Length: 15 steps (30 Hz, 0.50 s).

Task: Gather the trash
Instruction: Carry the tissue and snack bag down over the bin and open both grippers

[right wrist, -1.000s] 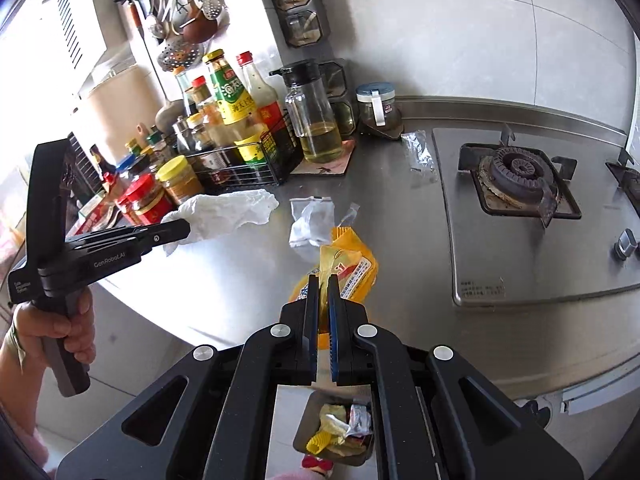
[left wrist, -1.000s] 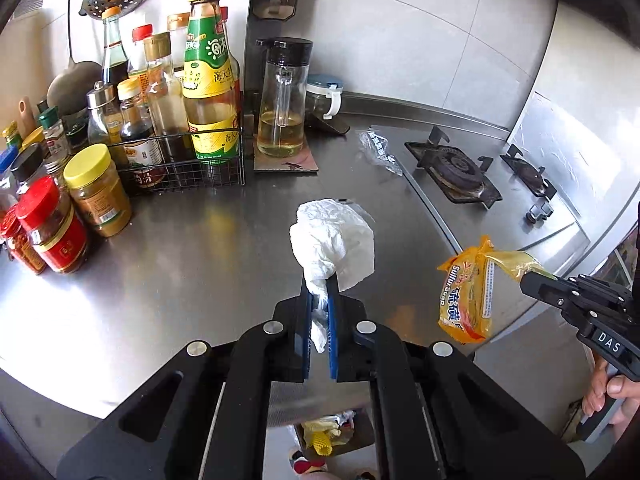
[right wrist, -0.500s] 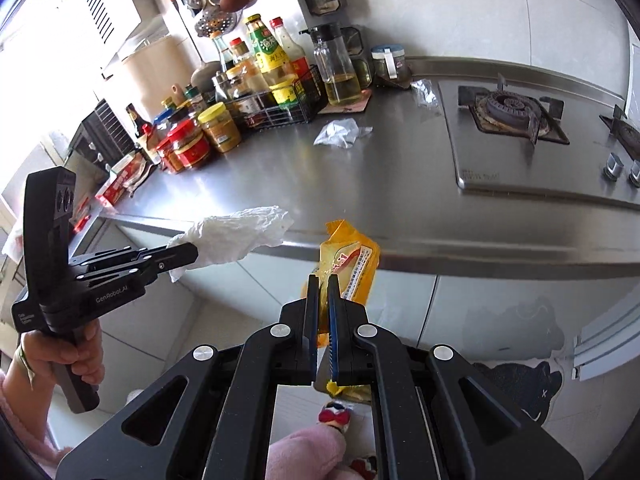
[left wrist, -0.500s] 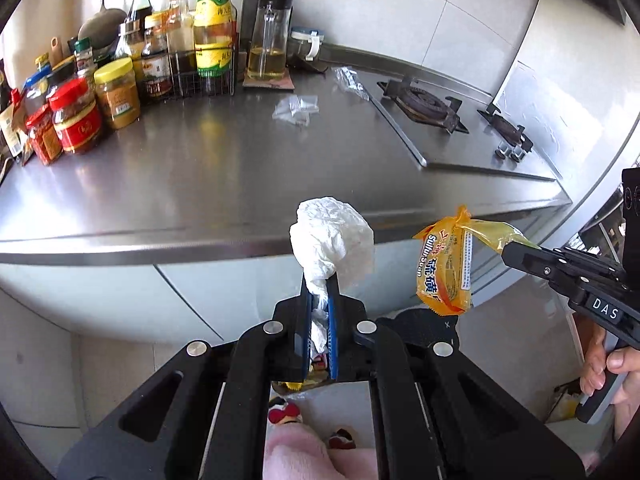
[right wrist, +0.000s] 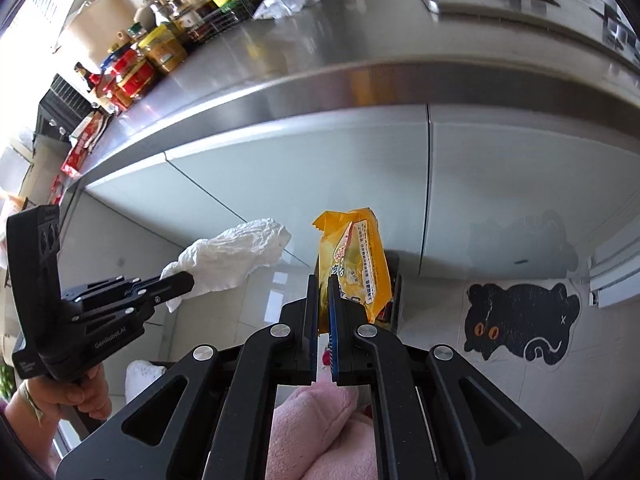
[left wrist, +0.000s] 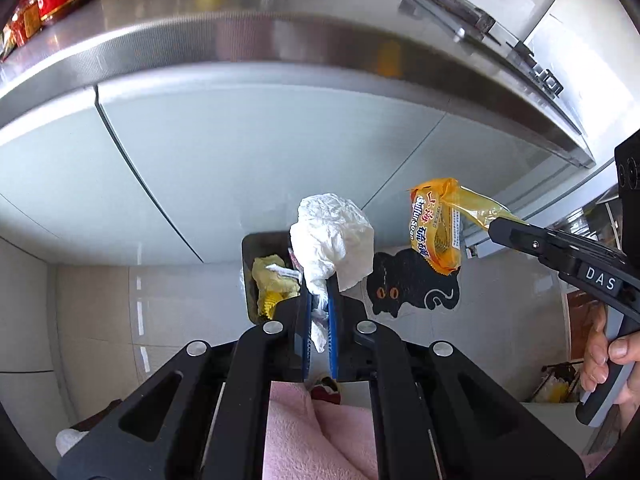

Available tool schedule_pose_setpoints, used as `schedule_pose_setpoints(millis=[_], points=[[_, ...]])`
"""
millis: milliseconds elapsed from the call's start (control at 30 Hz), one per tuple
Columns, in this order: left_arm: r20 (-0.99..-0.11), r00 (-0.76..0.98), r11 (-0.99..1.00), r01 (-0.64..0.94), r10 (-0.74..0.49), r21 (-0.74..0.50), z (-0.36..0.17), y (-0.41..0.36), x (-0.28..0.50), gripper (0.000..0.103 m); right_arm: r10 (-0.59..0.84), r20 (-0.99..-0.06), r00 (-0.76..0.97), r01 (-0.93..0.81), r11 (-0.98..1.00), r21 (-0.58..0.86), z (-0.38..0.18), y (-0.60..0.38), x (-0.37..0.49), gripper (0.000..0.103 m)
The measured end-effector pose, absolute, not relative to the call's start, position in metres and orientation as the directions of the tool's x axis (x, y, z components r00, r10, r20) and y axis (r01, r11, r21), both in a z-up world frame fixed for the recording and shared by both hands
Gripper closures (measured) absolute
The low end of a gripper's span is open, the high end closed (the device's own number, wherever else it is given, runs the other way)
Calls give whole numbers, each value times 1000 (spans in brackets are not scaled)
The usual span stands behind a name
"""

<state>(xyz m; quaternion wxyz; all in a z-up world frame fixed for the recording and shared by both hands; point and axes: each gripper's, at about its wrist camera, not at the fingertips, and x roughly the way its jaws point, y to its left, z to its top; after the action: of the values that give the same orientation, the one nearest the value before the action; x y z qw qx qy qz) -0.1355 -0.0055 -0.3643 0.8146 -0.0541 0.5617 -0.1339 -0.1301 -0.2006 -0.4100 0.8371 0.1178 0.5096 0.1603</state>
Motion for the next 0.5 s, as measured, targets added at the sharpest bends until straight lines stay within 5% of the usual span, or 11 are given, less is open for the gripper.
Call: schedule_pose_setpoints(millis=[500], points=[[-952, 169, 965, 101, -257, -242, -522, -12, -101, 98, 377, -883, 279, -54, 924, 378, -553, -161, -63, 97]])
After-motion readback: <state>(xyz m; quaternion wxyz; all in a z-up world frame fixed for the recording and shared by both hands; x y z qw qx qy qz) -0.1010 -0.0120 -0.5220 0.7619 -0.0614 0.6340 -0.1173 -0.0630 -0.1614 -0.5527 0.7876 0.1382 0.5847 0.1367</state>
